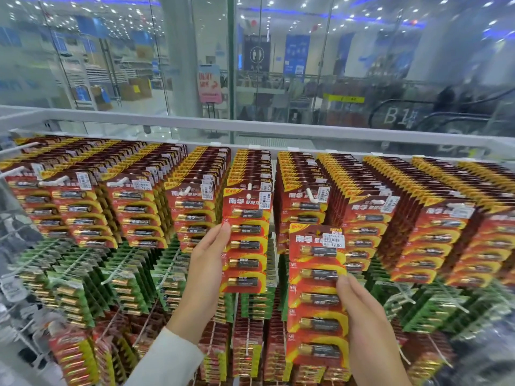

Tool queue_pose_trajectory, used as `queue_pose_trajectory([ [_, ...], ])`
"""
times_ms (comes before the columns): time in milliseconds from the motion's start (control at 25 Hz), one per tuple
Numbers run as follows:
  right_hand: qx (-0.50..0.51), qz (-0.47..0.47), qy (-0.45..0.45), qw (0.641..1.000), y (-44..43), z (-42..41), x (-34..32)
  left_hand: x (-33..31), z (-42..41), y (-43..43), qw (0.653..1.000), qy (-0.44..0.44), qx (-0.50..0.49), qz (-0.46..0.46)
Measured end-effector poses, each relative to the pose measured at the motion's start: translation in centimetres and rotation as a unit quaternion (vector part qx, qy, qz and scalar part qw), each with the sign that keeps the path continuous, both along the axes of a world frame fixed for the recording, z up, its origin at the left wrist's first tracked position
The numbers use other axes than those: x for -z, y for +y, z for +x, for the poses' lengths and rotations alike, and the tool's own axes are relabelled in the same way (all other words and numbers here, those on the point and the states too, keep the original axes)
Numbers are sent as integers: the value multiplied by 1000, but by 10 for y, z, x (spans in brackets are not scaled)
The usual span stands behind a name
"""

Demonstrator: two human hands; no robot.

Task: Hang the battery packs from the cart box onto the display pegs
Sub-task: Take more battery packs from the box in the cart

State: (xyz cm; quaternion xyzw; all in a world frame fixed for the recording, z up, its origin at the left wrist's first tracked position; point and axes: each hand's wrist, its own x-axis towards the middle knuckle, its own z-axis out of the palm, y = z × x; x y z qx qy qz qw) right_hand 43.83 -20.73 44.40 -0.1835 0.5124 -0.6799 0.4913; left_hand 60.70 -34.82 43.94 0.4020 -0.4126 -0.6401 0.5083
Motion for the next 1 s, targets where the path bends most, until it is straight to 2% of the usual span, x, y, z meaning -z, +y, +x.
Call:
queue_pose_trajectory([
  [200, -12, -35, 64, 997, -15, -3, -29, -4, -11, -15, 999, -12, -18, -23],
  [360, 0, -39, 111, 993, -29, -12, -19, 0, -14, -16, 1000, -13, -17, -17],
  [560, -17, -41, 111, 993, -41, -13, -17, 1, -13, -17, 999, -17, -25, -15],
  [760, 16, 6, 165, 986, -67, -11, -19, 12, -10, -19, 996, -42, -30, -73],
  [1000, 42, 24, 257, 965, -75, -3, -15, 20, -3, -19, 979, -128, -38, -152],
])
